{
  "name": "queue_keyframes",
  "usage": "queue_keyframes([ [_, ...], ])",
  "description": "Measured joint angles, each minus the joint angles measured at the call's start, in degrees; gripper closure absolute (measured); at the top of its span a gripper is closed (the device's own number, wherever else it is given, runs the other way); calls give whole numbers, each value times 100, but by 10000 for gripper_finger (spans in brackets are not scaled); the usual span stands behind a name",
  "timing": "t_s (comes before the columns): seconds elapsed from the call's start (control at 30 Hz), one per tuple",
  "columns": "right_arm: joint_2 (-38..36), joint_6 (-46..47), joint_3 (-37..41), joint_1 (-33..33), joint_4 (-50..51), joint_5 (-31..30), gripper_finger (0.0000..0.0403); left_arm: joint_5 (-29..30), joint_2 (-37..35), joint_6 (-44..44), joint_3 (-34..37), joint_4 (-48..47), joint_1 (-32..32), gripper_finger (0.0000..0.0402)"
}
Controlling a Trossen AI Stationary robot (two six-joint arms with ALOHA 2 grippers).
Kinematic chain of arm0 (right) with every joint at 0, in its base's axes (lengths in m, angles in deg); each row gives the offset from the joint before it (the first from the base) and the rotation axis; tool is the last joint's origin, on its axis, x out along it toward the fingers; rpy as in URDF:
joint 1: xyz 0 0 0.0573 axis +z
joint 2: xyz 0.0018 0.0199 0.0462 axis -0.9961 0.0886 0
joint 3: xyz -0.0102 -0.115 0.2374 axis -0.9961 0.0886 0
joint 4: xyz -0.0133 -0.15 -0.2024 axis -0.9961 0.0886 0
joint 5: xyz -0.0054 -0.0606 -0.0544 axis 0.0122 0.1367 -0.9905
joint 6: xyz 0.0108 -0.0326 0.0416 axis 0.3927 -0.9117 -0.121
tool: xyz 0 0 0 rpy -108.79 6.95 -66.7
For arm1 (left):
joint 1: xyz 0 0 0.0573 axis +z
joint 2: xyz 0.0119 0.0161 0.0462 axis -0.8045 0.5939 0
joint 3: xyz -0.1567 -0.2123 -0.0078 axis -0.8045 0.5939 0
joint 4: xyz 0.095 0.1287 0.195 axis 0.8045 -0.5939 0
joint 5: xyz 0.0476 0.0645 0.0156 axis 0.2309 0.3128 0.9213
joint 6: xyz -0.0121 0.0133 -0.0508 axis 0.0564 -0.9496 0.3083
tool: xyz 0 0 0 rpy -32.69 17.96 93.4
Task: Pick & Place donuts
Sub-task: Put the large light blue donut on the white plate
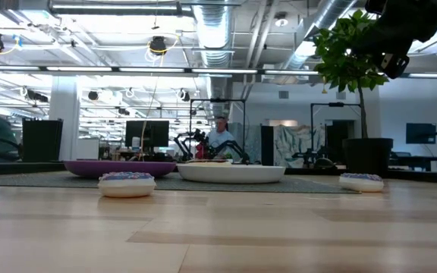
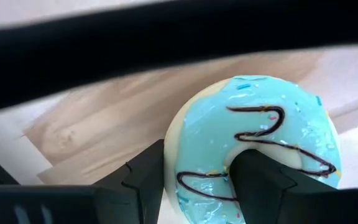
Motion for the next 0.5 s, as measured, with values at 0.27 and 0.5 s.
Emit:
queue_keyframes([
  [0.27,-1,0,1,0,2,1,403,-13,-229,-70,-3,5,304,242],
  [0.5,0,2,0,0,2,3,403,27,-750,-583,-9,11,848,242],
])
